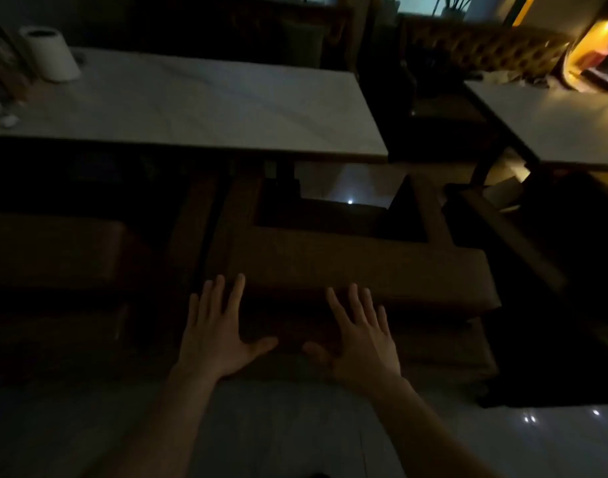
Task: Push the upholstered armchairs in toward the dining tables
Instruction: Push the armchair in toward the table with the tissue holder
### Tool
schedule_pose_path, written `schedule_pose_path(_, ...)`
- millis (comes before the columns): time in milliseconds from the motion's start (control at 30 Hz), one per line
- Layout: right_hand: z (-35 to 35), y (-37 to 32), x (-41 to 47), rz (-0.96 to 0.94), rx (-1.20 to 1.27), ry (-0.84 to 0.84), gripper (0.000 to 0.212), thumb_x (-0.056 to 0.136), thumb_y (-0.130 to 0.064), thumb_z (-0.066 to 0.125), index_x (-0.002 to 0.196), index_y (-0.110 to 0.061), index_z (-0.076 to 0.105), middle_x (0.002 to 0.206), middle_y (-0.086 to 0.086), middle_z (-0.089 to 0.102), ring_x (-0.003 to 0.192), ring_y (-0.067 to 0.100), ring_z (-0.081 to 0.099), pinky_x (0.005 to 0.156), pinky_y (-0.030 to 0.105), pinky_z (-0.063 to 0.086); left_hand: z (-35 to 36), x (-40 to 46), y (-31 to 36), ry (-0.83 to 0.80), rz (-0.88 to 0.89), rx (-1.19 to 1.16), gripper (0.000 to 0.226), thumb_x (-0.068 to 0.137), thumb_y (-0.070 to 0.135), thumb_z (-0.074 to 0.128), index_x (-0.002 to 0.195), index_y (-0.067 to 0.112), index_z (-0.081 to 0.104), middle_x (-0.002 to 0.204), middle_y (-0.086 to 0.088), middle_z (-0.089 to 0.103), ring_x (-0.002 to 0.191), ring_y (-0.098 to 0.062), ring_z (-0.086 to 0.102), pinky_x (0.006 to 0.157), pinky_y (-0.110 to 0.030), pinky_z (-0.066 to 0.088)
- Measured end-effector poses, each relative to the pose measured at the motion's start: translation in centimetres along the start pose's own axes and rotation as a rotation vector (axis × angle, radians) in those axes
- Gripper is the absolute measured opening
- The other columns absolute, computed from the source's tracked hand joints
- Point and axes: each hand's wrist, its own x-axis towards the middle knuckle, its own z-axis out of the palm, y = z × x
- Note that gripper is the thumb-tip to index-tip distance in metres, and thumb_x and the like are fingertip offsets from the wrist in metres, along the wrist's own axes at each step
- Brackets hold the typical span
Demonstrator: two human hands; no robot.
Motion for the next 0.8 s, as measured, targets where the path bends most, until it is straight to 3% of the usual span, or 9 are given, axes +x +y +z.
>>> schedule_pose_path(133,3.8,2.2,-0.2,-0.039,-0.027,0.025,0.096,0.086,-0.075,0.041,0.153,-0.04,-0.018,0.156,0.0,-0.041,0.145,0.031,-0.033,0.123,0.054,0.003,5.1,-0.3,0.3,0.062,-0.142,-0.058,0.123,0.07,0.091,0.042,0.148,0.029,-0.032,0.159,-0.01,-0.031,0.147,-0.026,-0.026,0.12,-0.047,-0.01)
schedule_pose_path(200,5.4,3.1,0.0,-0.093,-0.049,0.106,0.095,0.089,-0.067,0.049,0.155,-0.038,-0.013,0.16,0.003,-0.035,0.148,0.032,-0.028,0.123,0.054,0.004,7.7,-0.1,0.6,0.085,-0.185,-0.083,0.121,0.072,0.09,0.041,0.151,0.027,-0.027,0.16,-0.012,-0.027,0.147,-0.027,-0.023,0.121,-0.047,-0.007)
schedule_pose_path(333,8.4,5.1,0.0,-0.075,-0.038,0.086,0.089,0.092,-0.069,0.041,0.154,-0.039,-0.016,0.162,0.005,-0.029,0.148,0.031,-0.026,0.122,0.056,0.002,10.4,0.7,1.0,0.119,-0.125,-0.034,0.117,0.066,0.094,0.025,0.156,0.029,-0.012,0.163,-0.014,-0.016,0.149,-0.031,-0.018,0.121,-0.048,-0.006)
schedule_pose_path(433,10.4,7.3,0.5,0.024,-0.07,0.063,0.095,0.089,-0.07,0.046,0.155,-0.038,-0.015,0.164,0.009,-0.023,0.149,0.035,-0.023,0.121,0.06,0.005,11.8,1.8,1.7,0.093,-0.093,0.024,0.115,0.064,0.095,0.019,0.156,0.032,-0.007,0.164,-0.012,-0.01,0.149,-0.031,-0.017,0.121,-0.049,-0.006)
schedule_pose_path(633,11.7,9.4,1.9,0.017,-0.093,0.045,0.095,0.089,-0.067,0.049,0.154,-0.04,-0.015,0.164,0.008,-0.024,0.148,0.039,-0.024,0.118,0.065,-0.005,13.8,2.9,2.0,0.135,-0.076,0.085,0.11,0.069,0.095,0.021,0.157,0.032,0.001,0.165,-0.014,-0.004,0.149,-0.034,-0.016,0.121,-0.051,-0.002)
schedule_pose_path(800,13.3,9.9,1.9,0.031,-0.117,0.09,0.084,0.094,-0.055,0.051,0.157,-0.037,-0.001,0.166,0.012,-0.001,0.151,0.04,-0.011,0.117,0.069,0.009,14.7,2.8,1.7,0.201,-0.024,0.099,0.105,0.077,0.088,0.03,0.158,0.024,0.01,0.165,-0.011,0.006,0.151,-0.031,-0.004,0.12,-0.055,0.01)
